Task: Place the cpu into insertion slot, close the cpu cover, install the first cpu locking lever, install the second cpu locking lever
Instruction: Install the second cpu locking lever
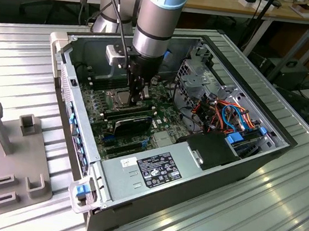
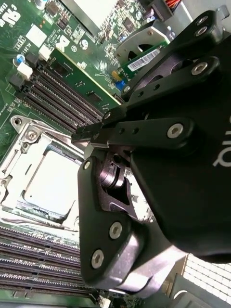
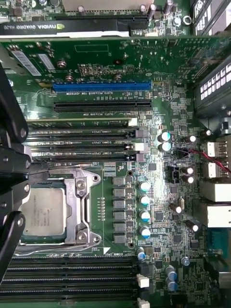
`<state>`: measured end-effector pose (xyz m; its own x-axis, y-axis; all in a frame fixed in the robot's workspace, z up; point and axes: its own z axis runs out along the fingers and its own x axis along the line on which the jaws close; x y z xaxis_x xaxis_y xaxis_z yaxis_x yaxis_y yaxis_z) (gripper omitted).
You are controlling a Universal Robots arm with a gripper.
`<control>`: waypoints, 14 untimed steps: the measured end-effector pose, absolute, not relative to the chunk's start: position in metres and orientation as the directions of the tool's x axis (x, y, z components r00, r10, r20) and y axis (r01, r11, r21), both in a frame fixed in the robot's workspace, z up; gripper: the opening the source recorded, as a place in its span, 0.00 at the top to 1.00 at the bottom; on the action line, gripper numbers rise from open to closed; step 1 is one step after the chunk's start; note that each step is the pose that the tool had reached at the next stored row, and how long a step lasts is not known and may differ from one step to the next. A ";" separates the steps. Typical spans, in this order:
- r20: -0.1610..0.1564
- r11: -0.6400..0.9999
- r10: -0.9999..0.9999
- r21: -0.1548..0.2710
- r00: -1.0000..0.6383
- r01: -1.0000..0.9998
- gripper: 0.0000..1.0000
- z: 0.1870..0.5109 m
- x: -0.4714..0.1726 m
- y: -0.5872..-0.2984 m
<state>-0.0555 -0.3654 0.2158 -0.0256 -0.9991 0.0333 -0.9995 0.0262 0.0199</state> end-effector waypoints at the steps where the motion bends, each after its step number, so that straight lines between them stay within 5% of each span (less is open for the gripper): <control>1: 0.033 0.026 -0.999 0.020 -0.025 -0.999 0.89 0.215 -0.056 -0.365; 14: 0.033 0.023 -0.999 0.020 -0.023 -1.000 0.89 0.209 -0.066 -0.364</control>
<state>-0.0658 -0.3638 0.2089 -0.0228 -0.9992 0.0333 -0.9995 0.0235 0.0200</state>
